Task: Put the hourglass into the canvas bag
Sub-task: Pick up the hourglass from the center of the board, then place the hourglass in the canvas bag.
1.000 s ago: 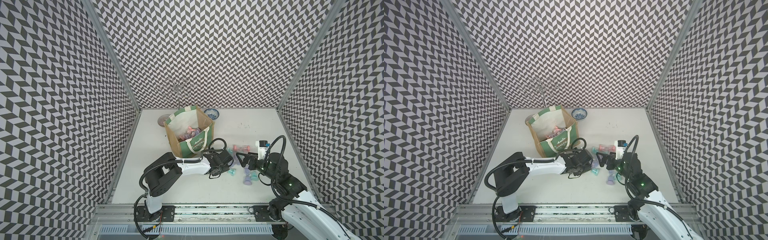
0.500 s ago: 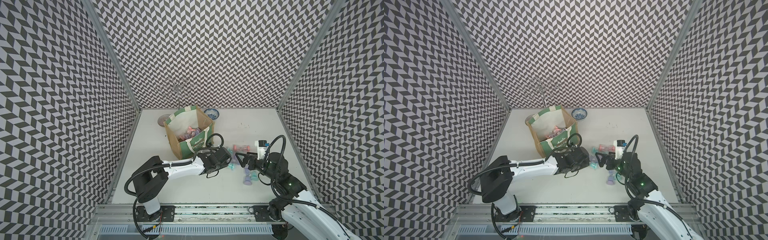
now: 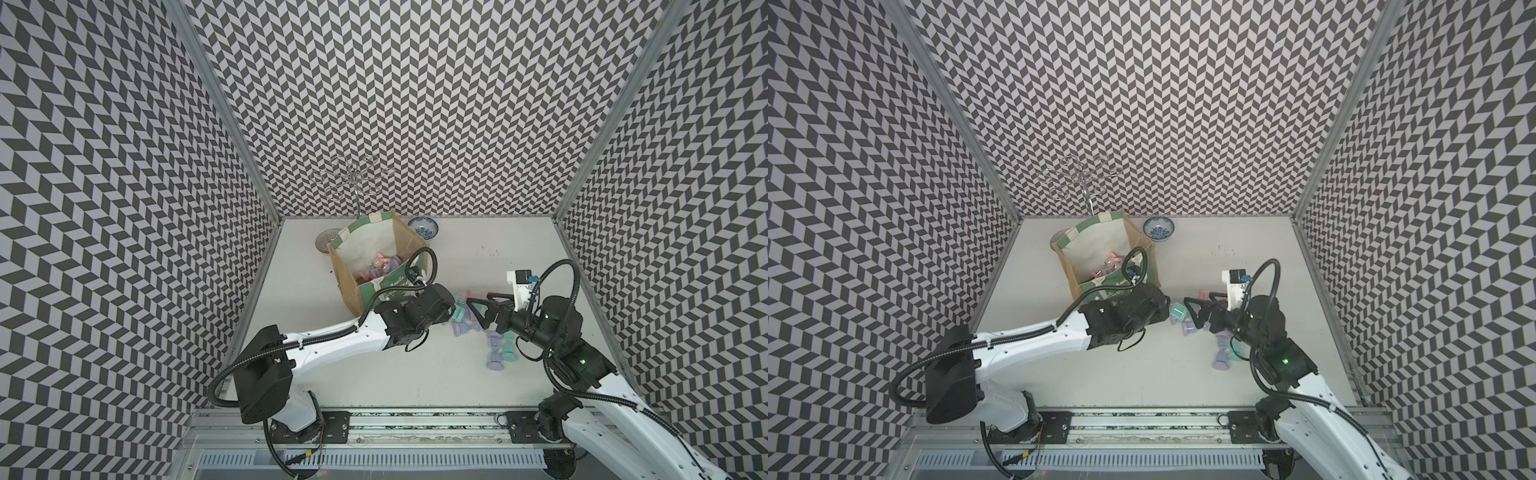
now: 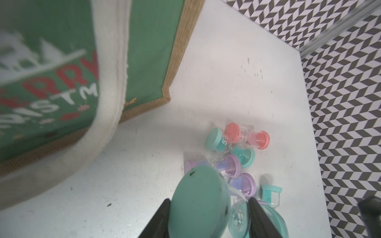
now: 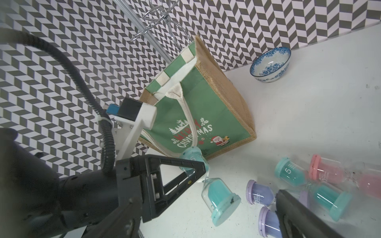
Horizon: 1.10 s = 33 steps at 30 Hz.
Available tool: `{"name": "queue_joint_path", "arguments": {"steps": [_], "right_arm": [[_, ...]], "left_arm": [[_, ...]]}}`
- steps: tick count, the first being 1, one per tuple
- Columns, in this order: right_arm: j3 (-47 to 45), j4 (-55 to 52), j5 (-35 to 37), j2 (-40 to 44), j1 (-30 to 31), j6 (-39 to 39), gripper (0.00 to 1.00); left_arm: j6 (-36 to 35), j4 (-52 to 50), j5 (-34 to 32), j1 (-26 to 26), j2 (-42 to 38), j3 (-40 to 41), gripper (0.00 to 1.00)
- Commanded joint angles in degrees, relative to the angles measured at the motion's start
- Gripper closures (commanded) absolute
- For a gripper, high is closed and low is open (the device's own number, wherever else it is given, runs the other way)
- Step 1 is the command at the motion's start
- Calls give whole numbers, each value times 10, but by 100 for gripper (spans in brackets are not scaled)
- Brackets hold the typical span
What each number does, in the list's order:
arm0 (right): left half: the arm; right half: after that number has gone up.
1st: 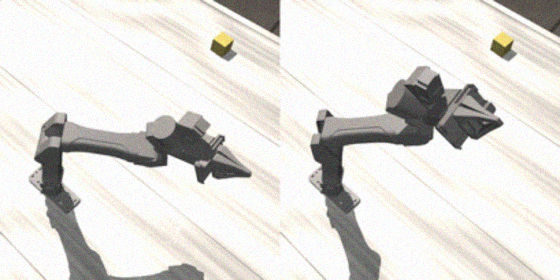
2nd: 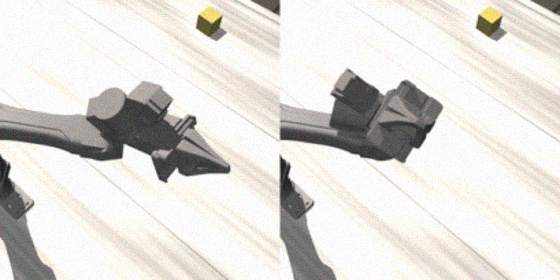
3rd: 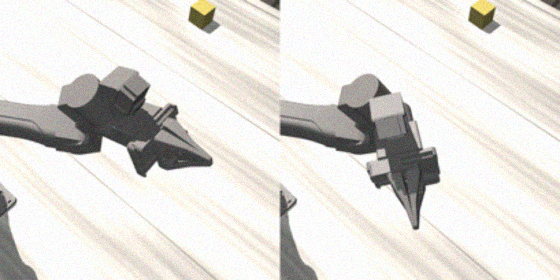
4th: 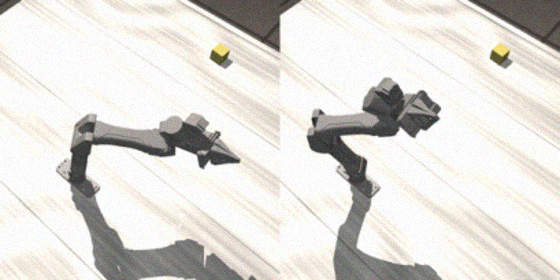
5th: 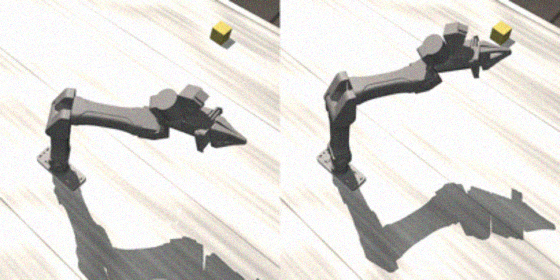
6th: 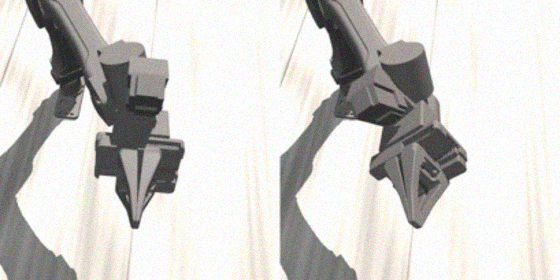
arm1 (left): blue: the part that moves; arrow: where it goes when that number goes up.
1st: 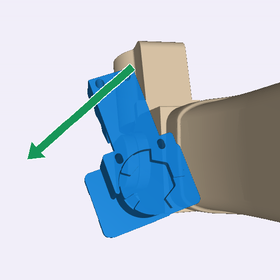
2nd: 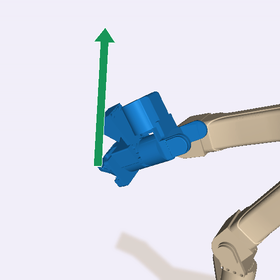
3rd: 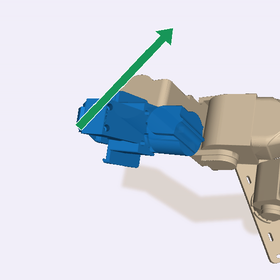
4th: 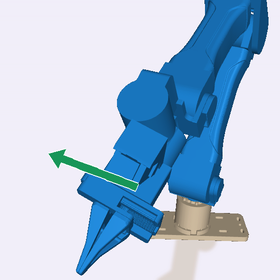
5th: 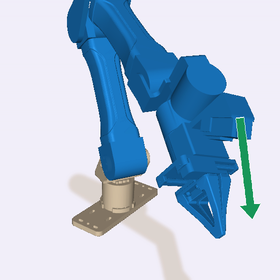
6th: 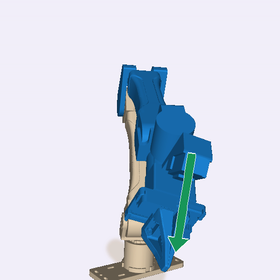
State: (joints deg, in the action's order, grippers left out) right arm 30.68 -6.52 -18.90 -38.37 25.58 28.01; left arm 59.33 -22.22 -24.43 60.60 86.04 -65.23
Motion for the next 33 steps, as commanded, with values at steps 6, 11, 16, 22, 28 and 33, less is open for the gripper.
{"name": "queue_joint_path", "arguments": {"steps": [6,11,16,22,28,33], "right_arm": [[43,67,-32,-20,-1,-10,1],[36,105,-49,-28,2,3,1],[37,138,-72,-49,3,6,1],[36,189,-86,-83,5,19,1],[39,224,-94,-115,6,25,1],[40,231,-97,-137,7,25,1]], "left_arm": [[-127,-7,-68,-32,-79,-56,60],[-166,-17,-64,-79,-99,-79,60],[-209,-18,-62,-118,-106,-105,60],[-228,-14,-33,-188,-82,-121,60],[-225,24,13,-257,-57,-105,60],[-218,41,49,-302,-18,-106,60]]}}
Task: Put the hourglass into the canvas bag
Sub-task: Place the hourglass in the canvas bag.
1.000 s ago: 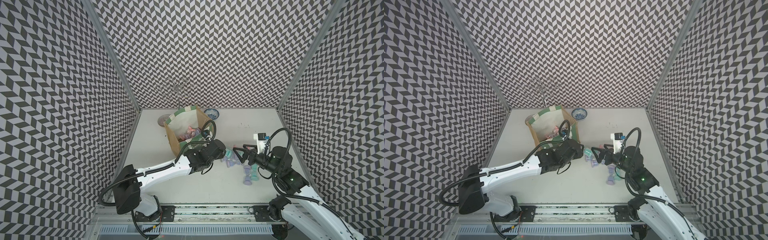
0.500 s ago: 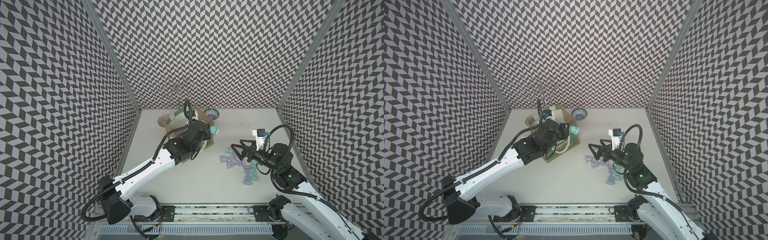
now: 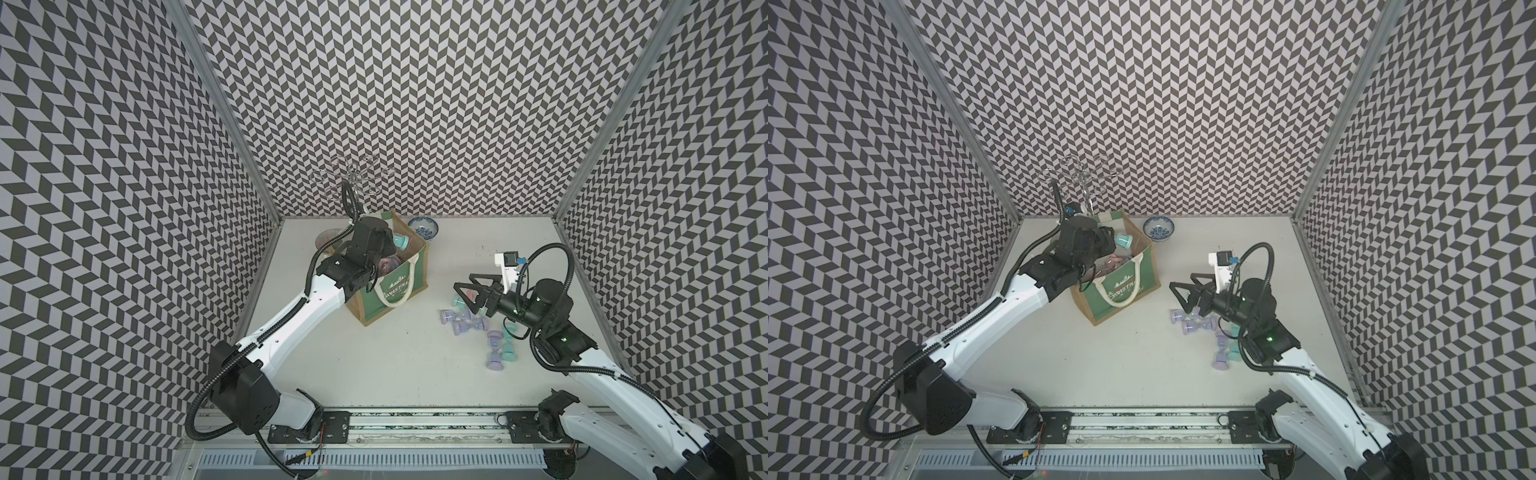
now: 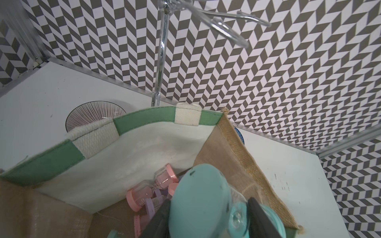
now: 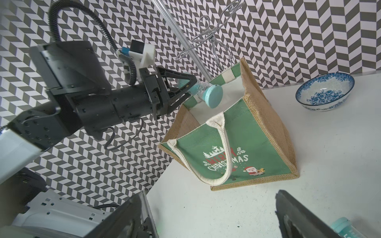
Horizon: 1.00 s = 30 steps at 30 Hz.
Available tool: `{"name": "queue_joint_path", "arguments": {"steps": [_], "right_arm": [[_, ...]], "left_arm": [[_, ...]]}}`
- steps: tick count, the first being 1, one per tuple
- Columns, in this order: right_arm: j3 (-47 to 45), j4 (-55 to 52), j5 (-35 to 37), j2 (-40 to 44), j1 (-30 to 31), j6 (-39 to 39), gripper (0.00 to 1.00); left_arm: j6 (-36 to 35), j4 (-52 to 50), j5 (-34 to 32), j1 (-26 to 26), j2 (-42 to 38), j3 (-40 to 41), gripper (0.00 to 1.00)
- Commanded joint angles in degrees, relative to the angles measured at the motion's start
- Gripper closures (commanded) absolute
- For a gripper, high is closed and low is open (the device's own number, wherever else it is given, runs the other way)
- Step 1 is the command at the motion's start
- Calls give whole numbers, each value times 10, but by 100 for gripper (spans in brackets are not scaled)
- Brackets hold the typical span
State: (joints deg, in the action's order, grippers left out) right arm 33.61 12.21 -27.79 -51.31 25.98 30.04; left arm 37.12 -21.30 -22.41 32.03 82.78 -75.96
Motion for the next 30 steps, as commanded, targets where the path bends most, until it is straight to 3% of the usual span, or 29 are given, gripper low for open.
{"name": "queue_joint_path", "arguments": {"steps": [1,17,30], "right_arm": [[12,45,-9,-9,2,4,1],[7,37,19,-19,3,-11,1],[12,29,29,-16,3,-19,1]], "left_arm": [[2,30,34,-20,22,0,60],[1,34,45,-62,117,42,58],[-14,32,58,-68,122,47,40]]}}
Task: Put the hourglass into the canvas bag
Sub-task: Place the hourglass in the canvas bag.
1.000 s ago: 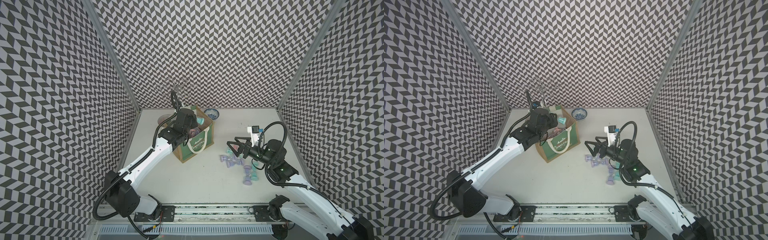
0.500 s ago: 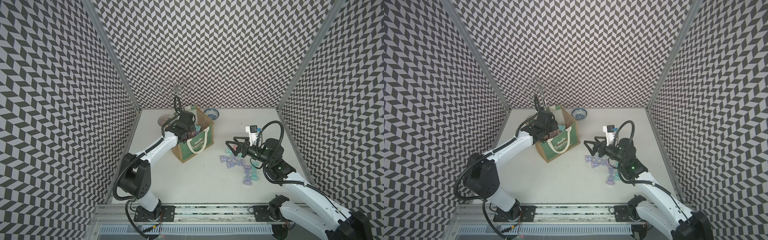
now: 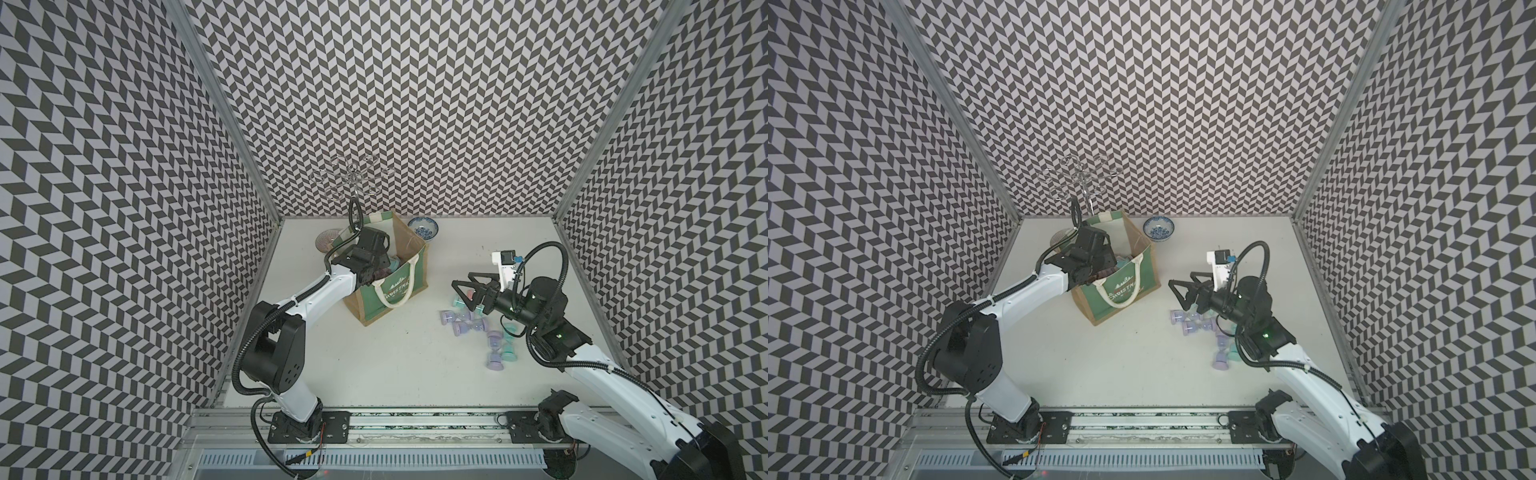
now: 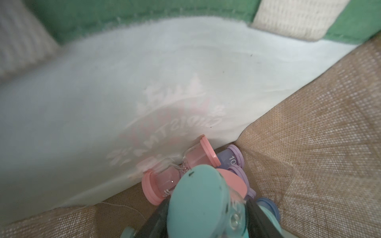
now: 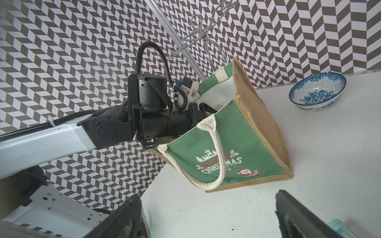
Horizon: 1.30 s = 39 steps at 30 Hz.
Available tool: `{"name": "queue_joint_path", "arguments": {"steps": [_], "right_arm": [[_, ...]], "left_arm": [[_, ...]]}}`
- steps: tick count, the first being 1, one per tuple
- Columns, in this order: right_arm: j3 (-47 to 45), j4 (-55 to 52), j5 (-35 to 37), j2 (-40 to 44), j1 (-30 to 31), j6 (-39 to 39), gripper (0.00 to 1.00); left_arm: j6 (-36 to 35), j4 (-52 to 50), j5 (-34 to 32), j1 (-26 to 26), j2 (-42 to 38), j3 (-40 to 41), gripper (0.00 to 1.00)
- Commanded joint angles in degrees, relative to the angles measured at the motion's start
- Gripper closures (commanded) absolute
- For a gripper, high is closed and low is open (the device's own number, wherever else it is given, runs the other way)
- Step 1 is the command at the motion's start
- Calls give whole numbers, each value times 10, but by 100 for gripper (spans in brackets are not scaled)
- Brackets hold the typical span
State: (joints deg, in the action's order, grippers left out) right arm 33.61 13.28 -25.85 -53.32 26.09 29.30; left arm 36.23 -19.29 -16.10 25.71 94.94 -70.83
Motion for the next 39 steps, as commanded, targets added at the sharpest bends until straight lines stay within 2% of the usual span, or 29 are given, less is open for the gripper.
{"name": "queue_joint_path", "arguments": {"steps": [1,10,15,25,30,39], "right_arm": [[10,18,14,6,2,-12,1],[15,-1,32,18,1,-15,1],[16,-18,46,27,1,-17,1],[28,-87,85,54,0,-20,1],[39,-141,117,68,0,-23,1],[52,-243,181,109,-2,-19,1]], "left_arm": [[-6,11,-6,-5,-1,-4,38],[-10,0,-9,-4,-30,-11,29],[-17,1,-9,-5,-67,-13,28],[-55,34,47,-1,-164,13,25],[-110,68,69,36,-207,27,22],[-228,84,84,140,-239,28,20]]}}
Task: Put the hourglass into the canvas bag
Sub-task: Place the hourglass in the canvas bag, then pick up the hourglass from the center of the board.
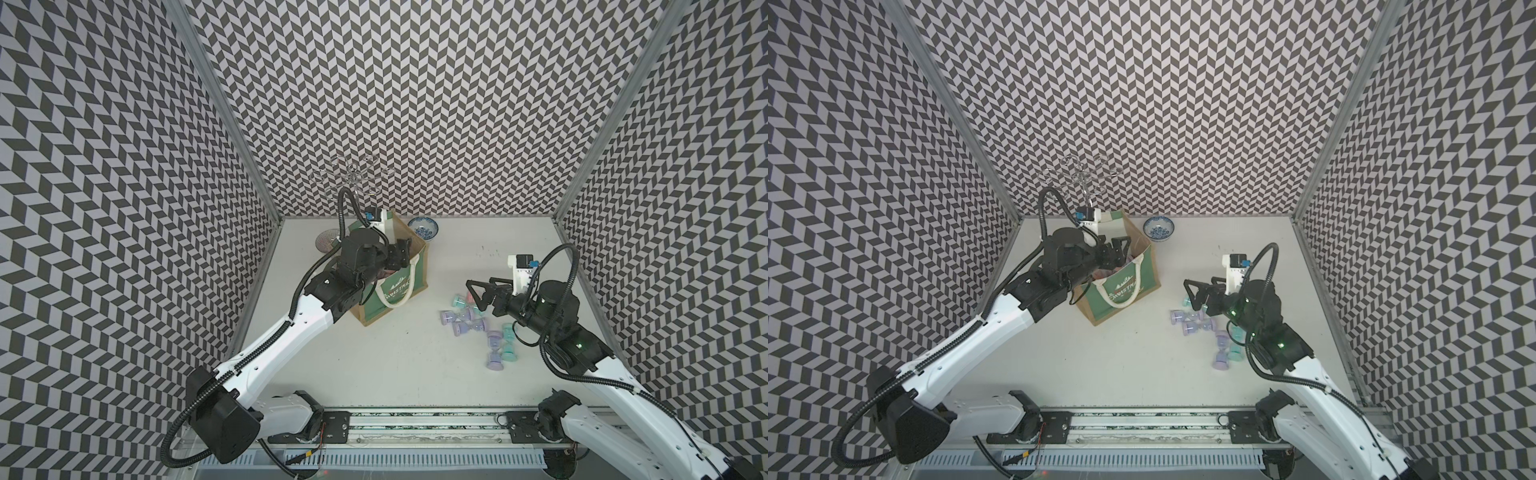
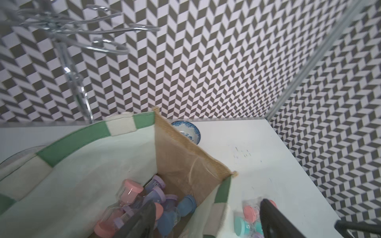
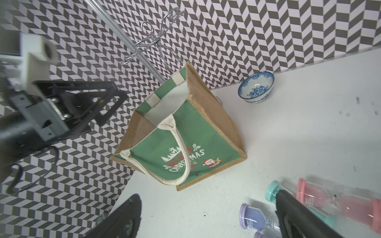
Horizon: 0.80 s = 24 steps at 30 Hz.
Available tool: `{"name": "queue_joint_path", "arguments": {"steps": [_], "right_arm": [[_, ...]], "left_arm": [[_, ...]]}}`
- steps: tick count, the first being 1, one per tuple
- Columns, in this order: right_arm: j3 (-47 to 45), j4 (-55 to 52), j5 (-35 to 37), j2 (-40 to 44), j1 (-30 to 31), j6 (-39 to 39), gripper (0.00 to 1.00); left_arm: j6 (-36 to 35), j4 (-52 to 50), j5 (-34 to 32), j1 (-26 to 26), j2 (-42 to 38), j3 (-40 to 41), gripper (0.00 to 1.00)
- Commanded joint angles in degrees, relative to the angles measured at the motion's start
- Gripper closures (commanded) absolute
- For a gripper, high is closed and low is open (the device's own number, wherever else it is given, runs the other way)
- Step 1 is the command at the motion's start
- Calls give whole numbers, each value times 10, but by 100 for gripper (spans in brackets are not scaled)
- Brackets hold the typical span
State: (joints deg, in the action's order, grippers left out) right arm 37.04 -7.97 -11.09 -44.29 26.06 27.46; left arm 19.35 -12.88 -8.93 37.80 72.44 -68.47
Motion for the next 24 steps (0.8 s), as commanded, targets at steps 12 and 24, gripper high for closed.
{"name": "queue_joint_path", "arguments": {"steps": [12,24], "right_arm": [[13,-149,124,82,-3,30,1],[-20,-214,171,92,-2,79,1]], "left_arm": [[-132,98,77,152,-9,112,22],[-169,229,121,186,96,207,23]]}}
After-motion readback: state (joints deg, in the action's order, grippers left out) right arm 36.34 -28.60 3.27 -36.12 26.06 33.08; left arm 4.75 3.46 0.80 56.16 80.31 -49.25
